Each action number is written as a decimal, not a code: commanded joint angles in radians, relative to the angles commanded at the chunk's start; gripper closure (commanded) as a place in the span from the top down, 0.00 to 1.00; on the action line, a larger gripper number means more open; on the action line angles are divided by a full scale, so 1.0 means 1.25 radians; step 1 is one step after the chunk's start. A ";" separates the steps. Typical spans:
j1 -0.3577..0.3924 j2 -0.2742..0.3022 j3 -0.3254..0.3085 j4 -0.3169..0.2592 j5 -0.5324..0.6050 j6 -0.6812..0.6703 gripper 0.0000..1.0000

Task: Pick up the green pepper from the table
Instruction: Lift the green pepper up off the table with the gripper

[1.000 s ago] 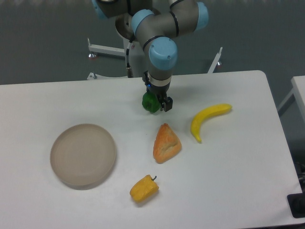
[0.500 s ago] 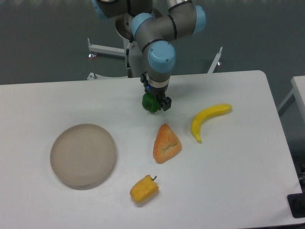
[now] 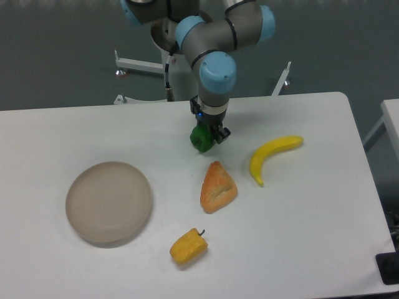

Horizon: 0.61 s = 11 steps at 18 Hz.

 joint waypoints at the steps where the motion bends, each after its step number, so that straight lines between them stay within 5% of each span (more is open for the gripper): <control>1: 0.005 0.000 0.036 -0.033 -0.001 0.000 0.17; 5: 0.013 -0.027 0.173 -0.131 -0.005 0.002 0.17; 11: 0.018 -0.066 0.258 -0.139 -0.002 0.012 0.17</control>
